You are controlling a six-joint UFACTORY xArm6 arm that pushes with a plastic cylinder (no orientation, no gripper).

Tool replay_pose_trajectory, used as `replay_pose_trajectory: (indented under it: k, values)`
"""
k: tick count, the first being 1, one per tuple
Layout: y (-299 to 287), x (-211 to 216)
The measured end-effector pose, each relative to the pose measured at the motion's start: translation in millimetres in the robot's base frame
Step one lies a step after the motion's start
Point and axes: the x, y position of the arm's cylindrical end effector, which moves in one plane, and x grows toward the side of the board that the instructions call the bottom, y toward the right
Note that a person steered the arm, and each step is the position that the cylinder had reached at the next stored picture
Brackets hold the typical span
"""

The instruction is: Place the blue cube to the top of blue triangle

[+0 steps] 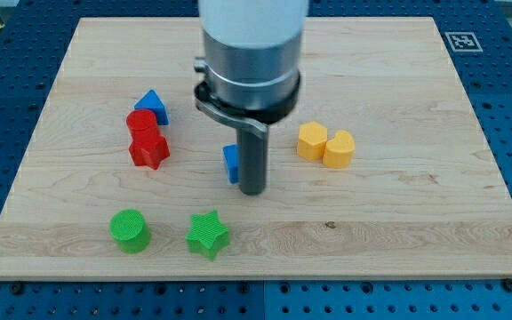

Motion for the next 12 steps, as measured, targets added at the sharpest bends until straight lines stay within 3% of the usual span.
replay_pose_trajectory:
  k: [6,8,12]
  values:
    - [-24.4,-109.9]
    - [-10.6,-127.2]
    - [-69.1,-143.8]
